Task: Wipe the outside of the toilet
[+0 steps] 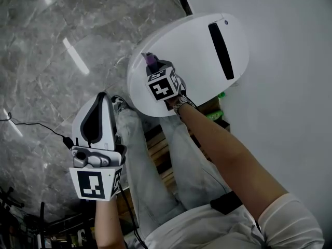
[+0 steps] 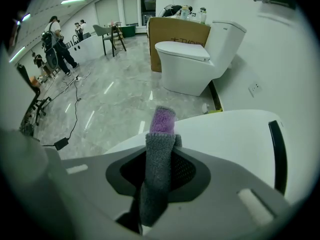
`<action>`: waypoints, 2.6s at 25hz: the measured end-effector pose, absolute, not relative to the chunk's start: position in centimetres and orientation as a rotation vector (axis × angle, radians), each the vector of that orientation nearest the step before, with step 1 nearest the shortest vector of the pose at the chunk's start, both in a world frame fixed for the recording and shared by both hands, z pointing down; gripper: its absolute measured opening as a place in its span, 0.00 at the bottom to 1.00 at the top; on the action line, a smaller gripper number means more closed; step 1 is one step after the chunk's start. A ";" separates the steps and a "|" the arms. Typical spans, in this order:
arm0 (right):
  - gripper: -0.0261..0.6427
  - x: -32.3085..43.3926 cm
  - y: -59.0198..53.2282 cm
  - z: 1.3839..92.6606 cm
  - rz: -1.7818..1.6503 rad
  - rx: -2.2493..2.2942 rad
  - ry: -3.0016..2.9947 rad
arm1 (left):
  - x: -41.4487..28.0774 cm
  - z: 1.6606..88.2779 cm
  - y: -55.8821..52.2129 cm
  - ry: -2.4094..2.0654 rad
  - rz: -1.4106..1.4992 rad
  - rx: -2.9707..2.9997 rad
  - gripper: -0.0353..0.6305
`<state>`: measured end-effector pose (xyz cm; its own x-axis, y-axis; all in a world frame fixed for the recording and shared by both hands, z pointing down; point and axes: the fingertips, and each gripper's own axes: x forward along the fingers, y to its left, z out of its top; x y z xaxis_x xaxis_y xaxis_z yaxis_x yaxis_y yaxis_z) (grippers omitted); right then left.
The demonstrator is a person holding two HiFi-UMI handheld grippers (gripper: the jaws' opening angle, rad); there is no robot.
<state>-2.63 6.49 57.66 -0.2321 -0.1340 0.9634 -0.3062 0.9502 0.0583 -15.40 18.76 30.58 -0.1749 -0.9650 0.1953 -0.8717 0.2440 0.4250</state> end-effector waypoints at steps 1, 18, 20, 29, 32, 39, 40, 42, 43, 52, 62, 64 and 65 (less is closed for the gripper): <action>0.18 -2.7 6.6 57.6 0.174 0.328 -1.806 | -15.6 30.5 19.0 -2.104 -0.306 1.675 0.06; 0.18 -6.0 15.0 58.4 0.211 0.145 -1.822 | -18.8 31.8 21.8 -2.181 -0.292 1.594 0.06; 0.18 -6.0 15.9 58.7 0.216 0.088 -1.826 | -18.1 31.8 20.9 -2.177 -0.286 1.597 0.06; 0.18 -5.7 16.5 57.0 0.355 -0.206 -1.874 | -12.8 31.8 13.3 -2.124 -0.247 1.657 0.06; 0.18 -3.8 11.6 54.8 0.340 -0.168 -1.955 | -9.7 31.0 9.2 -2.090 -0.266 1.705 0.06; 0.18 4.9 -6.9 52.1 0.351 0.079 -1.990 | -1.7 28.5 -1.0 -1.992 -0.277 1.851 0.06; 0.18 6.2 -9.9 51.6 0.337 0.121 -1.993 | -0.8 28.1 -2.1 -1.982 -0.278 1.869 0.06; 0.18 8.5 -15.7 50.6 0.298 0.202 -1.994 | 0.4 27.4 -4.0 -1.972 -0.281 1.889 0.06; 0.18 9.6 -18.6 50.1 0.274 0.241 -1.988 | 0.7 27.3 -4.7 -1.971 -0.283 1.890 0.06; 0.19 15.5 -35.3 48.8 0.130 0.426 -1.839 | 1.2 28.7 -8.1 -2.019 -0.255 1.815 0.06; 0.17 13.6 -38.0 50.8 0.048 0.457 -1.715 | -1.6 31.4 -6.7 -1.938 -0.249 1.843 0.06; 0.17 13.6 -37.7 50.8 0.080 0.501 -1.727 | -2.1 31.7 -6.1 -1.890 -0.225 1.889 0.06; 0.17 13.5 -37.3 50.7 0.102 0.525 -1.737 | -2.3 31.8 -5.6 -1.866 -0.215 1.905 0.06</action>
<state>13.53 -37.32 50.73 -0.1404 -0.2892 0.9469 -0.3983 0.8921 0.2134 -2.33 -5.61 31.82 0.0666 -0.9765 0.2050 -0.9044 0.0277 0.4258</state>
